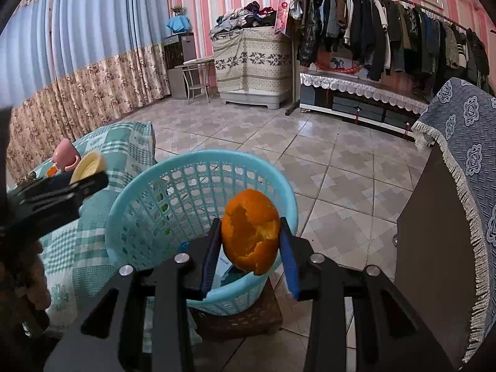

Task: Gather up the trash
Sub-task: 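Open the left gripper to drop the lid while the right drops the peel into the basket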

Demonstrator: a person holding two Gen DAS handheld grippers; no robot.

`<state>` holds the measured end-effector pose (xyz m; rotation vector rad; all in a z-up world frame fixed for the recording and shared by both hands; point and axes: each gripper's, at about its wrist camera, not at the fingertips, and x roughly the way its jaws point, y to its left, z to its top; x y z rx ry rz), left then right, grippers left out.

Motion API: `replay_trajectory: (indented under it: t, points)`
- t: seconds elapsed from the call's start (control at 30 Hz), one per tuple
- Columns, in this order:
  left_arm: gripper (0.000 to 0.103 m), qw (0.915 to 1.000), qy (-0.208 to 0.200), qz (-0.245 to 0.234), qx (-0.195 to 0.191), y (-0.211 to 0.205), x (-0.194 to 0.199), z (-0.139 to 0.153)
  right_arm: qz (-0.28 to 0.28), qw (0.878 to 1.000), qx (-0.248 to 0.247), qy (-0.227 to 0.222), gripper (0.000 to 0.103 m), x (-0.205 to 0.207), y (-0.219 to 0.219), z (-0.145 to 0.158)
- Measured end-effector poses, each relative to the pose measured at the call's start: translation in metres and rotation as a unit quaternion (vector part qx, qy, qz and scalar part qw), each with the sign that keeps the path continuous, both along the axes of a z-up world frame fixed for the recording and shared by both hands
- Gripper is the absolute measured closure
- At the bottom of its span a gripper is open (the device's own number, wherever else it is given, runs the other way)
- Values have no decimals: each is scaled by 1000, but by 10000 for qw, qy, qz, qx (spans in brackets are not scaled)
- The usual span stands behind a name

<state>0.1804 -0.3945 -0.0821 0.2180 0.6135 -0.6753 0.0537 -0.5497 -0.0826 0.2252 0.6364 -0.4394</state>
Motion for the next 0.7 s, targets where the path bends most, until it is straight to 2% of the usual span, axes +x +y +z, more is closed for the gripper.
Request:
replay_trajectory:
  t: [0.3,0.4,0.43,0.57,0.7]
  points:
    - [42,9993,-90,-220,282,-47,23,-2,112,9998,64,131,66,21,4,-10]
    - [22,9993,-99,-139,319,-52,31,0,150,9997,50,181,66,25,8,-11]
    - [18,9995,-132,-97,262,-51,33,4,165,9997,32,202,66,28,10,-12]
    - [14,9998,-154,-15,135,-47,38,13,192,9995,4,249,66,36,13,-12]
    - [10,9991,-286,312,77,-22,42,21,188,9995,54,241,66,42,12,-12]
